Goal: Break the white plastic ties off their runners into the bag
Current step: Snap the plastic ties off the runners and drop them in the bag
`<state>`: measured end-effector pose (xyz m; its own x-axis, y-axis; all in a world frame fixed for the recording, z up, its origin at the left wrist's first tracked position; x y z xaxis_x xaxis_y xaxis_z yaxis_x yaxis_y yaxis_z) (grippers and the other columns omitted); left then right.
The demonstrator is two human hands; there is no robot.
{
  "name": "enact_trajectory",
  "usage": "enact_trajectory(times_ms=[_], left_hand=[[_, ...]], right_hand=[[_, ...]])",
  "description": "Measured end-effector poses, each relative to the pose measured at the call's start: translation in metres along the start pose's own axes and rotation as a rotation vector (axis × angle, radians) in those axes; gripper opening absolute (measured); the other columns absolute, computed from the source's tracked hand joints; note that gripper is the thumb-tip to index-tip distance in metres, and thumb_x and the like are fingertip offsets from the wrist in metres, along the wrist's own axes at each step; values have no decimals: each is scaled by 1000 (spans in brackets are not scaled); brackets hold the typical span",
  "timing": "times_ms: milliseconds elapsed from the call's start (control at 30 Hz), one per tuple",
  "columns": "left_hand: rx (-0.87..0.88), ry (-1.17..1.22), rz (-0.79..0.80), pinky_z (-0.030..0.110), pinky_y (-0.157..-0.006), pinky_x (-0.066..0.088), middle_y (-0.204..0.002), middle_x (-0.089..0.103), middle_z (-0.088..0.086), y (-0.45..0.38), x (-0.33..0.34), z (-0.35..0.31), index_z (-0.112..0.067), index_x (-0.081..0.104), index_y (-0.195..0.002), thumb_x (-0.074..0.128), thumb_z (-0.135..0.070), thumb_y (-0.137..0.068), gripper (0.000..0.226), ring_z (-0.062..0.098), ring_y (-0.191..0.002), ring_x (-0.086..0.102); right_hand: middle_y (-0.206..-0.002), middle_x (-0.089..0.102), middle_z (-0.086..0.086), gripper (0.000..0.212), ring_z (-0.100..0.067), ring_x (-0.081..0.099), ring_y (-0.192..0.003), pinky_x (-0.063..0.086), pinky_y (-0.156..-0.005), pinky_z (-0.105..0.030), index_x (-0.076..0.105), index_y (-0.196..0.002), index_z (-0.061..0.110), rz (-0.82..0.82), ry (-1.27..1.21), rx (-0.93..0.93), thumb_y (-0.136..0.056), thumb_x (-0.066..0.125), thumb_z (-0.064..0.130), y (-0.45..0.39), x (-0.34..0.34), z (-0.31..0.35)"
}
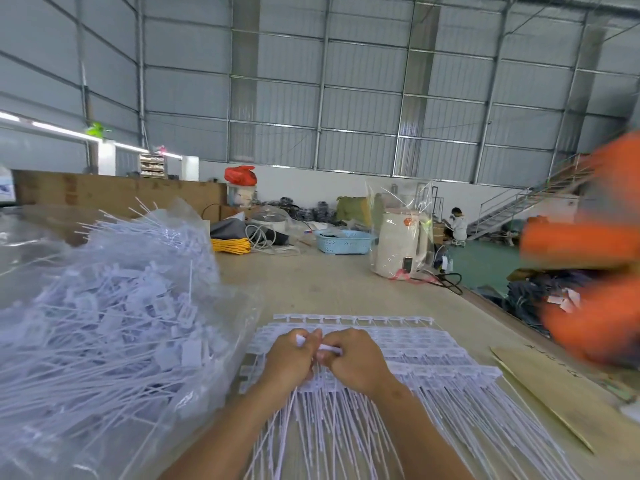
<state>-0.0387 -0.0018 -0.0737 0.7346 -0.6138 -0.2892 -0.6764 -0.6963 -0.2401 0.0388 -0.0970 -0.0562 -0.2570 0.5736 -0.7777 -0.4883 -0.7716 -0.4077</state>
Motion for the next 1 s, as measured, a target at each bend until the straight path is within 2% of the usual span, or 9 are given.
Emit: enact_trajectory(times_ms=[67,233,367,433,600,700,800,933,1000], left_hand=[[-66,1,32,23,-49,36,-53,51,5,0,-1,0,-12,53,-67,51,-34,-97,37,15,-42,46],[-218,-16,120,16,-38,29,-53,48,6,1,-3,-1,-15,51,-72,51,-36,-96,32,14,-37,40],[-259,36,228,13,-37,25,-53,48,4,-1,-7,-6,-19,51,-67,56,-32,-92,29,10,-34,36],[-281,84,295,12,-37,22,-49,47,0,0,-7,-7,-21,49,-62,58,-30,-89,30,9,-32,32],[-249,-113,178,14,-37,26,-44,51,-2,-8,-19,9,-15,50,-66,56,-22,-94,29,11,-33,39],[-224,215,119,14,-35,28,-39,51,-3,-11,-16,11,-10,51,-68,55,-22,-96,31,10,-28,39],[-205,499,191,15,-36,31,-45,55,2,-3,6,-5,-11,66,-69,51,-15,-97,32,10,-33,44],[-204,644,337,18,-39,20,-44,41,6,2,15,-12,-14,74,-67,33,-59,-95,68,14,-34,31],[-171,549,308,20,-40,19,-44,39,5,6,9,-11,-16,69,-59,46,-61,-87,58,14,-36,29]], right_hand=[[-67,58,2,15,-18,50,-68,32,-56,-27,67,-75,20,4,72,-20,-85,57,15,1,0,3],[-107,70,0,20,-21,60,-100,40,-72,-25,70,-105,30,19,276,-104,-90,56,30,1,-1,7],[-73,65,1,14,-14,54,-69,41,-68,-29,70,-76,18,110,92,-58,-86,64,25,0,-9,6],[-55,51,3,27,-11,44,-57,36,-62,-28,60,-57,19,174,-53,-28,-83,66,12,3,-15,9],[-53,55,5,39,-5,50,-53,41,-58,-18,60,-53,16,171,-381,-77,-79,57,-13,13,-51,26],[-56,54,-6,30,-9,48,-55,37,-57,-20,58,-56,5,-75,-357,-164,-83,58,-8,7,-65,33],[-75,56,-17,11,-24,51,-71,37,-66,-26,61,-74,-4,-98,-211,-179,-85,60,0,2,-42,33],[-97,50,-9,15,-8,47,-81,34,-67,-5,57,-88,14,-128,-198,-88,-80,68,9,0,-27,19],[-100,48,-9,24,-10,47,-83,34,-67,-5,52,-91,19,-94,-201,-83,-78,70,10,-1,-23,15]])
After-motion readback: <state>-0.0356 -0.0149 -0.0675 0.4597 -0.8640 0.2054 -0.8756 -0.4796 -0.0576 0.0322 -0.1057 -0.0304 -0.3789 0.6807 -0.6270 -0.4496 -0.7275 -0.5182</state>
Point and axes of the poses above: each hand's wrist, its own y-axis away from the middle knuckle, its own x-axis out of the palm, z = x × y, the point moved 3 cm from there along -y, towards the middle knuckle
